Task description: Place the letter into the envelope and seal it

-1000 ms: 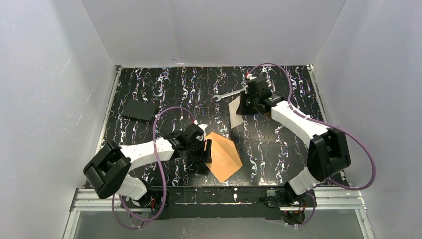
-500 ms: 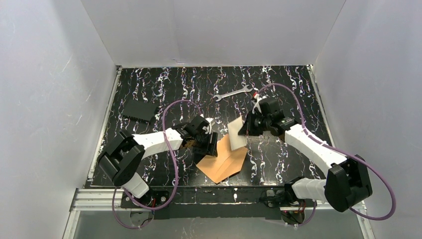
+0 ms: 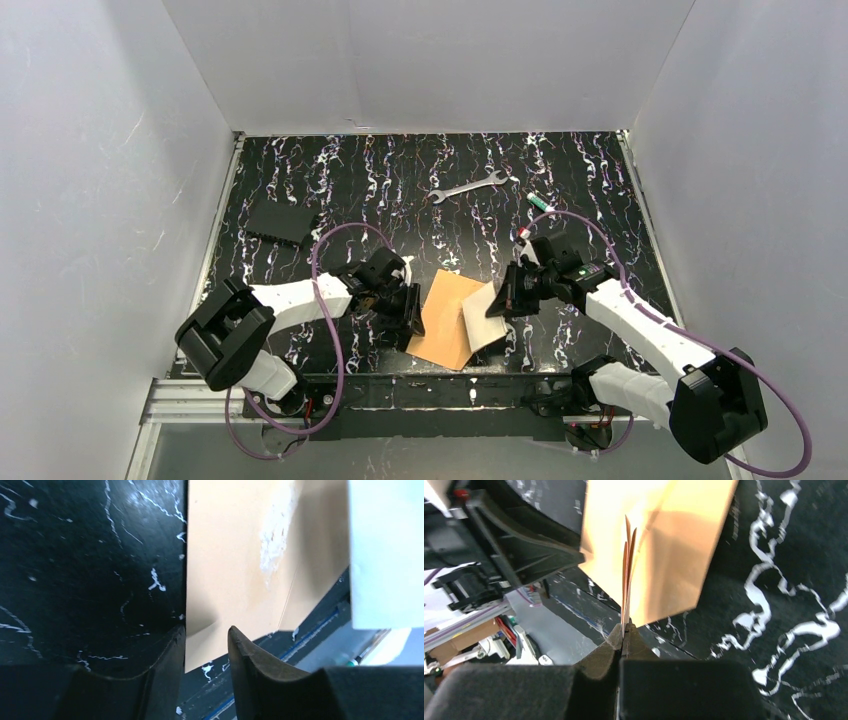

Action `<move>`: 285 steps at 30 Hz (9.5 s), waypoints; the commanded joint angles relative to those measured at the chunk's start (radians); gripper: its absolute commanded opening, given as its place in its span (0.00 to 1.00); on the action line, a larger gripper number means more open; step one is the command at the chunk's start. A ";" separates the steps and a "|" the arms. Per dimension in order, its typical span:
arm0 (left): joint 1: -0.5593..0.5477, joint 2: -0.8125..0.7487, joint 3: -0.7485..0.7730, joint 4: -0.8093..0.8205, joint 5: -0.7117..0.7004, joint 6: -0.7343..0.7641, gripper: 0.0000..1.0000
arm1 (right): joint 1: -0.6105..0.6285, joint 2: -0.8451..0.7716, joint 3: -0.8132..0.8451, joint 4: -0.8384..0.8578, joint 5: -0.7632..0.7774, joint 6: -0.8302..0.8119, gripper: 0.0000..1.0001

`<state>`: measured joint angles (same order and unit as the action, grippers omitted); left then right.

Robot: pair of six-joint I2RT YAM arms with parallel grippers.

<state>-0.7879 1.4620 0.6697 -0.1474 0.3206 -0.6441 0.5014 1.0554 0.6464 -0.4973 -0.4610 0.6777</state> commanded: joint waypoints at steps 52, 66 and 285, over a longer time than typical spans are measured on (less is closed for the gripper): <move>0.033 0.136 0.096 -0.065 -0.138 -0.092 0.66 | 0.017 0.378 -0.030 0.557 0.123 -0.056 0.01; 0.162 0.295 0.220 -0.052 -0.074 -0.125 0.61 | 0.017 0.503 0.045 0.545 0.069 -0.082 0.01; 0.454 -0.151 0.506 0.020 0.503 -0.199 0.98 | 0.095 0.459 0.759 0.247 -0.098 -0.684 0.27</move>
<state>-0.3359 1.3643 1.2285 -0.3012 0.6697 -0.6750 0.5541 1.5398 1.4528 -0.3077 -0.5335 -0.0540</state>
